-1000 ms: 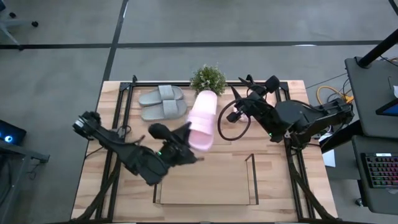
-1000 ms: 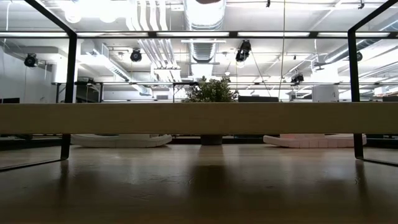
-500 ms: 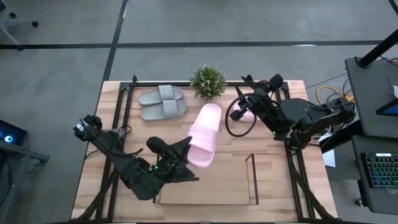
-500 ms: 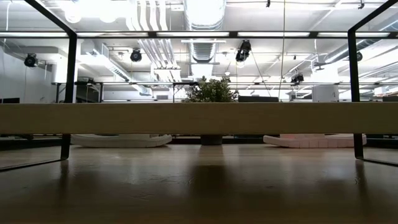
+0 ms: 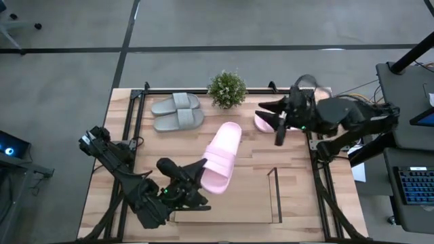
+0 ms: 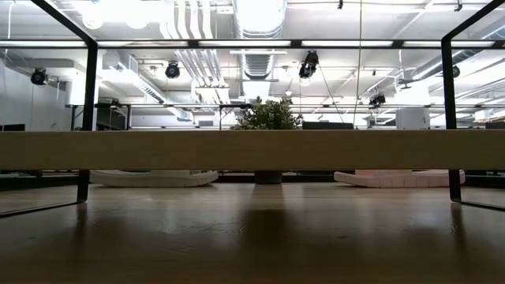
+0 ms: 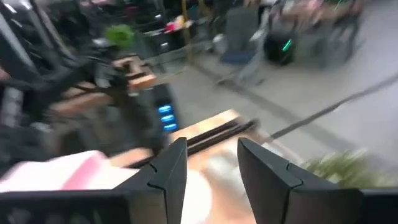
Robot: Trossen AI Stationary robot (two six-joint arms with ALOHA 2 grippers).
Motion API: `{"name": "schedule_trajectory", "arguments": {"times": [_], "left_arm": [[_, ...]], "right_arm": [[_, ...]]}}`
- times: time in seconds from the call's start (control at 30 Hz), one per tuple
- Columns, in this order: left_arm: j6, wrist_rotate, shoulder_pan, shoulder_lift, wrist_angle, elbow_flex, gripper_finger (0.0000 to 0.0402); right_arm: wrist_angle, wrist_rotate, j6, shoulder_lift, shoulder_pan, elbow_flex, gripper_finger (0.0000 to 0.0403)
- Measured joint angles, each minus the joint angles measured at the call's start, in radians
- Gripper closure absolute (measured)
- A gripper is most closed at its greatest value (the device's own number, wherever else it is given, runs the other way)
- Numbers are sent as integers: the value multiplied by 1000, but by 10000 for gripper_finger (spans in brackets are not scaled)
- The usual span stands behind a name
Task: Pick and place slides into the shelf
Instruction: Put the top pink slide on the shelf
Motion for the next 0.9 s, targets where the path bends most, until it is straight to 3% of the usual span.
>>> {"name": "schedule_trajectory", "arguments": {"times": [0.13,0.33,0.43,0.67,0.9], "left_arm": [[13,2,24,0,-9,0,401],[17,1,61,0,-11,0,401],[36,0,67,0,-11,0,401],[37,1,72,0,-12,0,401],[42,1,90,0,-11,0,401]], "right_arm": [[-52,-76,228,-10,-7,-1,273],[-189,-71,581,11,-9,-40,268],[-152,-64,718,11,-9,-87,262],[79,-15,832,12,-9,-175,258],[92,-14,819,8,-22,-182,264]]}}
